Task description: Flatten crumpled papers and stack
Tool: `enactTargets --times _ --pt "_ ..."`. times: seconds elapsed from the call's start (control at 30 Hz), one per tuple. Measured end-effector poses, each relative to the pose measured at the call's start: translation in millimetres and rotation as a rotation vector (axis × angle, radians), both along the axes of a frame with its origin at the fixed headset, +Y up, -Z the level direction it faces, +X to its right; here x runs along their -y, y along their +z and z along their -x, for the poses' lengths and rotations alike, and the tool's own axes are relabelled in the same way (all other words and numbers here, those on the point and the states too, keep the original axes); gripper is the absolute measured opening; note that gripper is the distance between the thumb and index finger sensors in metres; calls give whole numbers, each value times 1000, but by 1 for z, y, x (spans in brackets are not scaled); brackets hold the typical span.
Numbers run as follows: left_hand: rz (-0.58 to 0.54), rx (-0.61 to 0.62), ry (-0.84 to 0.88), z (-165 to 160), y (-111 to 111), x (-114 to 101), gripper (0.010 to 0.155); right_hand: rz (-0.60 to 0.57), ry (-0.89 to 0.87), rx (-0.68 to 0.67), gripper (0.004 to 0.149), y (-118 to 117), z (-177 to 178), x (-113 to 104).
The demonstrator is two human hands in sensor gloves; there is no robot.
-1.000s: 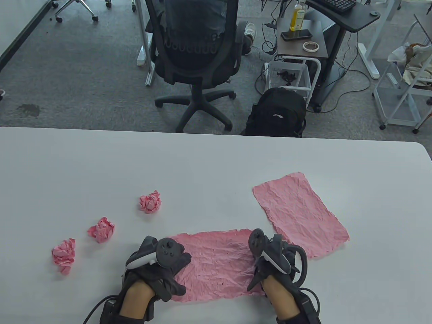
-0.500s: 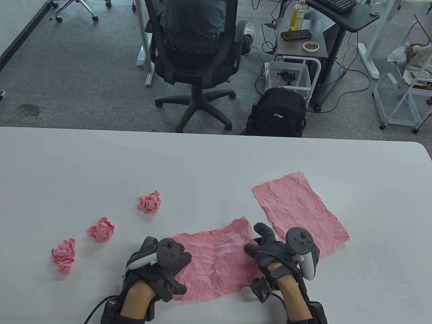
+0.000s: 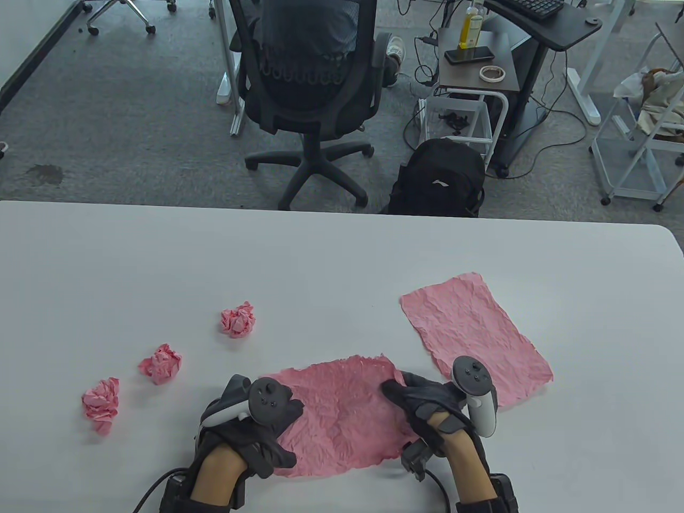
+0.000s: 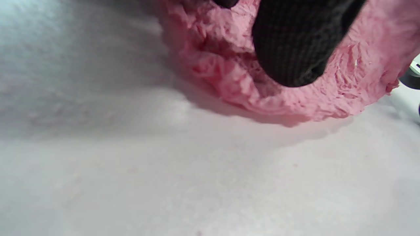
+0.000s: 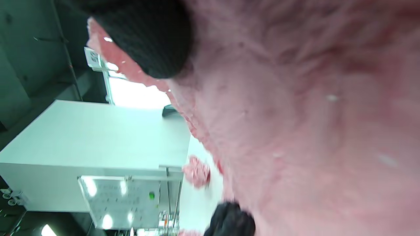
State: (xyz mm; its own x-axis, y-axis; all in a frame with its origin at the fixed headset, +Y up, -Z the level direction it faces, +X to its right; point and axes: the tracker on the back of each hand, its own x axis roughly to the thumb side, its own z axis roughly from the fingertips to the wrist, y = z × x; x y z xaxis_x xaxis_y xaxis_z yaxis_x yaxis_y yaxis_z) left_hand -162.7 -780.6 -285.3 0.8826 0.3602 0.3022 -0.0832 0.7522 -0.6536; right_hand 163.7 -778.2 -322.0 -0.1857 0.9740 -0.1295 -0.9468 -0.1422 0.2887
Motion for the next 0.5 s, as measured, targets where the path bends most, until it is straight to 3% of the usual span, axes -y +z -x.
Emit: enactTargets --times 0.13,0.2,0.33,0.43,0.5 --pt "-72 -47 17 2 -3 -5 90 -99 -34 95 39 -8 -9 -9" --pt "-179 -90 46 6 -3 -13 89 -161 -84 171 39 -15 -19 -15" --pt "-377 -172 73 16 -3 -29 88 -298 -289 483 39 -21 -58 -27" --pt "-395 -214 90 23 -4 -33 87 -315 -417 687 40 -17 -95 -24" --pt "-397 -225 97 24 -4 -33 87 -296 -384 802 40 -11 -113 -19"
